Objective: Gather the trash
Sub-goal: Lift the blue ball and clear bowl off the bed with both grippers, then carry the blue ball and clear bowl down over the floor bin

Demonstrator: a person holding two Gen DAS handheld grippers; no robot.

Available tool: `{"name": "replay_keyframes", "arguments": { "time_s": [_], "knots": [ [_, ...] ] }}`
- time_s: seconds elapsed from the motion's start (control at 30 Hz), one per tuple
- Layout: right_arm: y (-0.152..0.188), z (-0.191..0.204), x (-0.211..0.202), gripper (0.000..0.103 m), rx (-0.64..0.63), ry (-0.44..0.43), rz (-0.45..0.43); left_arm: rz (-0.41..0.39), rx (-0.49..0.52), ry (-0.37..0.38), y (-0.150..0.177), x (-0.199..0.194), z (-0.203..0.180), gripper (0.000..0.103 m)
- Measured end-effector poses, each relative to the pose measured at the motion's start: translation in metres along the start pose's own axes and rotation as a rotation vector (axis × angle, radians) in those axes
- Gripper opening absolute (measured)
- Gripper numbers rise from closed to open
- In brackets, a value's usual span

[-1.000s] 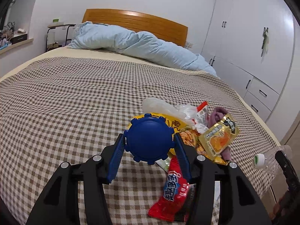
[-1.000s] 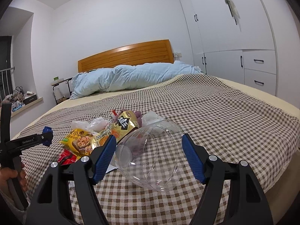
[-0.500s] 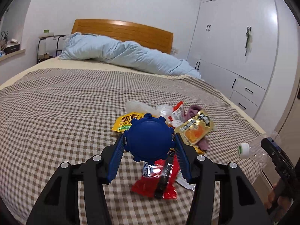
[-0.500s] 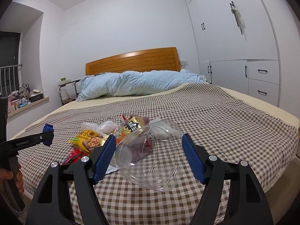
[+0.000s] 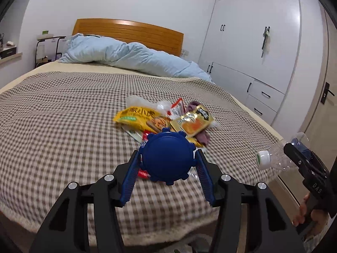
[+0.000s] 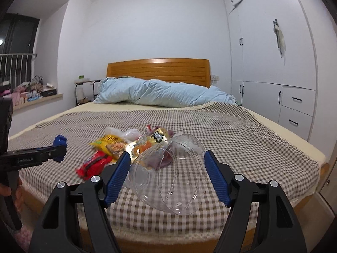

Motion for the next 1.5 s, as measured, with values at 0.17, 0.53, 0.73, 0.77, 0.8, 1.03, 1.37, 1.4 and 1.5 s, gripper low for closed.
{"name": "replay_keyframes", "arguments": {
  "time_s": [0.17,0.53,0.73,0.77,0.8,1.03,1.37,1.4,1.5],
  "knots": [
    [0.017,0.011,-0.016,0.07,-0.031,-0.014,0.034,0.018,0.016,0.018,0.018,-0.015,-0.008,0.051],
    [0.067,0.024,-0.039,0.07,-0.013,-0.034,0.133,0.086,0.075,0.027,0.075,-0.035,-0.016,0.051],
    [0.092,0.028,-0.048,0.07,-0.016,-0.021,0.176,0.115,0.088,0.043,0.103,-0.04,-0.02,0.051],
    [0.096,0.029,-0.049,0.07,-0.018,-0.018,0.183,0.118,0.091,0.044,0.105,-0.04,-0.02,0.051],
    [0.099,0.029,-0.05,0.07,-0.019,-0.017,0.187,0.12,0.095,0.046,0.109,-0.04,-0.021,0.051],
    [0.125,0.035,-0.053,0.07,-0.028,-0.019,0.213,0.139,0.097,0.043,0.131,-0.038,-0.018,0.051],
    [0.164,0.039,-0.038,0.07,-0.023,-0.047,0.295,0.25,0.103,0.028,0.181,-0.019,-0.007,0.051],
    [0.167,0.039,-0.036,0.07,-0.023,-0.049,0.303,0.267,0.11,0.027,0.188,-0.016,-0.007,0.051],
    [0.18,0.041,-0.029,0.07,-0.021,-0.059,0.345,0.308,0.12,0.035,0.203,-0.007,-0.009,0.051]
  ]
}}
Point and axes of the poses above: each gripper's, at about its wrist camera, not at the fingertips, and x roughly the way its jaws point, z to its left, y to its underside, the point moved 8 cm from there along x, roughly the way its jaws point, and after that the axes turned 5 degrees about -y, right-handed, at the moved point
